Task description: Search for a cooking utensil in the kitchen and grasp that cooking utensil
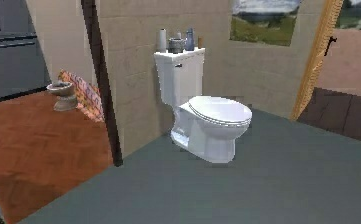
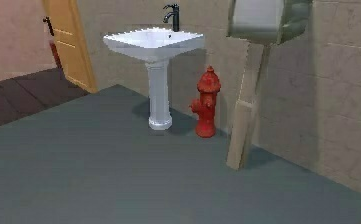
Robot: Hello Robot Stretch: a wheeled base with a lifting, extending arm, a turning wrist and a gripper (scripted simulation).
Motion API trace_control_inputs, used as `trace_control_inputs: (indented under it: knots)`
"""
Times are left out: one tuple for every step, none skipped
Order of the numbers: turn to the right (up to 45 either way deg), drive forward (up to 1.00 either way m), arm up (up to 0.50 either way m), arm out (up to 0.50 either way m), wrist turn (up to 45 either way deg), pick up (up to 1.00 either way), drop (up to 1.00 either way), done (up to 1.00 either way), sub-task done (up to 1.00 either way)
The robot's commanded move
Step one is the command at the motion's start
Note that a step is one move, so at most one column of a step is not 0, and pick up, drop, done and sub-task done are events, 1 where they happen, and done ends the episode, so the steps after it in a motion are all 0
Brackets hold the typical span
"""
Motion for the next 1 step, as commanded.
trace_control_inputs:
  knots:
    - [-39.0,0.0,0.0,0.0,0.0,0.0,0.0,0.0,0.0]
